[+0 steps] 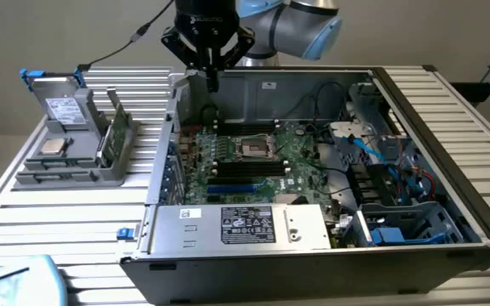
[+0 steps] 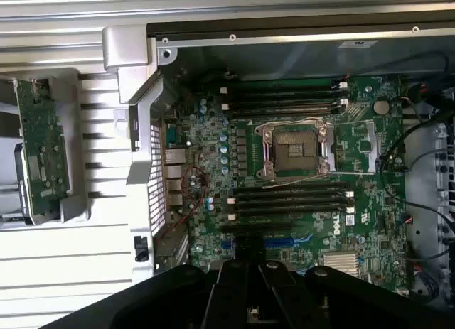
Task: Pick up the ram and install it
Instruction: 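Reach for the ram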
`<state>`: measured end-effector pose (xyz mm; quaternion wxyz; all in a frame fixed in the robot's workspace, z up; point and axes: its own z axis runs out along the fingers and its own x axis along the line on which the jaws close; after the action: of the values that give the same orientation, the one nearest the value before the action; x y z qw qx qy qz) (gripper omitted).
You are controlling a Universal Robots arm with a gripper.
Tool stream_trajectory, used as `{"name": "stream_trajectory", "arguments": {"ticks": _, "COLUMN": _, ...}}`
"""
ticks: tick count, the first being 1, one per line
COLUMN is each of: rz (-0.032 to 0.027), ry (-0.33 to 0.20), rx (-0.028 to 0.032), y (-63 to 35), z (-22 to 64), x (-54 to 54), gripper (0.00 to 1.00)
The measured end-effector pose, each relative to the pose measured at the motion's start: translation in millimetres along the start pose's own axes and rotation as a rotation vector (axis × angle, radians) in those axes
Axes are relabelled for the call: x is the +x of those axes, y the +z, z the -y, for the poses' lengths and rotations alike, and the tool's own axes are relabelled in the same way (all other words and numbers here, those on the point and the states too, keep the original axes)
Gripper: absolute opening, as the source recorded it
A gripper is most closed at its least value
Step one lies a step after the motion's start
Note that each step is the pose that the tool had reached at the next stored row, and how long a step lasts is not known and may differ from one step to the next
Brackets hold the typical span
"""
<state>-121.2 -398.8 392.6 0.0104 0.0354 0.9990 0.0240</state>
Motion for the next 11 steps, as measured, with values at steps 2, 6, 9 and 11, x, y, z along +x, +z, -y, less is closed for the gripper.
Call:
{"name": "stream_trajectory", "arguments": {"ticks": 2, "rz": 0.0000, "ry": 0.000, "rx": 0.0000, "y": 0.0, "z": 0.0, "x": 0.0, "gripper": 0.11}}
{"name": "stream_trajectory", "arguments": {"ticks": 6, "rz": 0.0000, "ry": 0.000, "rx": 0.0000, "y": 0.0, "z": 0.0, "x": 0.0, "gripper": 0.11}}
{"name": "stream_trajectory", "arguments": {"ticks": 9, "rz": 0.0000, "ry": 0.000, "rx": 0.0000, "y": 0.0, "z": 0.0, "x": 0.0, "gripper": 0.11}}
{"name": "stream_trajectory", "arguments": {"ticks": 11, "rz": 0.0000, "ry": 0.000, "rx": 0.0001, "y": 0.0, "z": 0.0, "x": 0.1, "gripper": 0.11}}
